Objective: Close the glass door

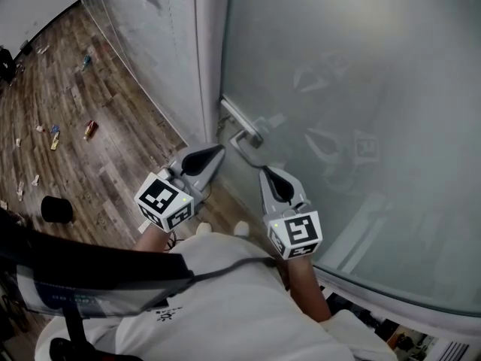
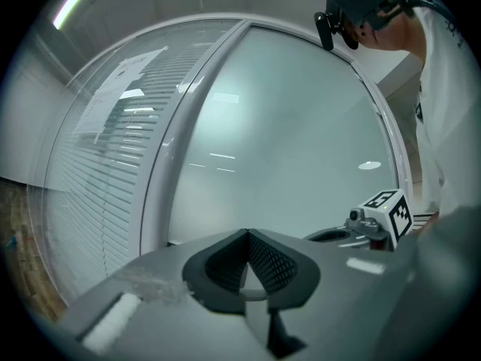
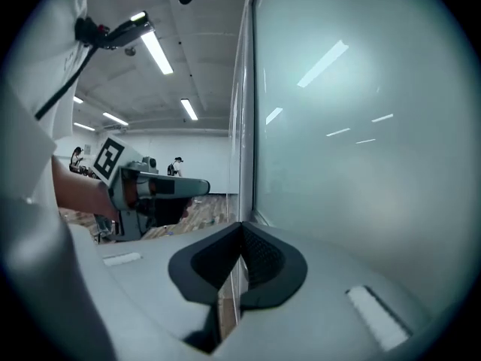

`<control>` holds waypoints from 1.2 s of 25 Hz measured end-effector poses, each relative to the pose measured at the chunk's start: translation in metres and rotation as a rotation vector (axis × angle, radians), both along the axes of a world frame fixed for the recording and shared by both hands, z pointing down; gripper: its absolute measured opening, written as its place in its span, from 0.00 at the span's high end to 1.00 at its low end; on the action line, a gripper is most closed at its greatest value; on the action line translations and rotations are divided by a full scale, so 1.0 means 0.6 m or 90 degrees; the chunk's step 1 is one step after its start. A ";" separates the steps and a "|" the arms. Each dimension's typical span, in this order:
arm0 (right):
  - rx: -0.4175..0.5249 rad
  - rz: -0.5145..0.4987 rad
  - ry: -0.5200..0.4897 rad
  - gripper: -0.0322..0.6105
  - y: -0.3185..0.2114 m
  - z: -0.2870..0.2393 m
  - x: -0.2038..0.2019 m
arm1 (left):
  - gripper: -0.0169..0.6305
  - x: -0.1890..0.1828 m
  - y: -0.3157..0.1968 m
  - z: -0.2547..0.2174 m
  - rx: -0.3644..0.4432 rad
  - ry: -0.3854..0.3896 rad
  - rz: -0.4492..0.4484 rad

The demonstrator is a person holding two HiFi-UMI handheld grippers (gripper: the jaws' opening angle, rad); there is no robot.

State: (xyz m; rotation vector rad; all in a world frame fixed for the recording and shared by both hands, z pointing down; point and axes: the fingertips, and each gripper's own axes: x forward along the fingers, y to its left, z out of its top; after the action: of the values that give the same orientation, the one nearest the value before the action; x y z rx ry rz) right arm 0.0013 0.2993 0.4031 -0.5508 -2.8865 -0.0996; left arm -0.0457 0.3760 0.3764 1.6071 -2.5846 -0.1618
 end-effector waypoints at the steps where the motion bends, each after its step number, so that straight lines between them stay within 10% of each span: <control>1: -0.009 0.002 -0.001 0.94 0.001 -0.004 0.006 | 0.97 0.002 0.002 -0.002 0.001 -0.001 0.000; 30: -0.060 0.020 -0.032 0.94 -0.008 -0.046 0.018 | 0.97 0.009 0.014 -0.013 0.007 -0.002 -0.002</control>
State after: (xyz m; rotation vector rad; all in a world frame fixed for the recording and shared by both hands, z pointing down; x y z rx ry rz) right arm 0.0124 0.2945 0.3756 -0.5257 -2.9604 0.0282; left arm -0.0404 0.3843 0.3685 1.6073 -2.5935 -0.1738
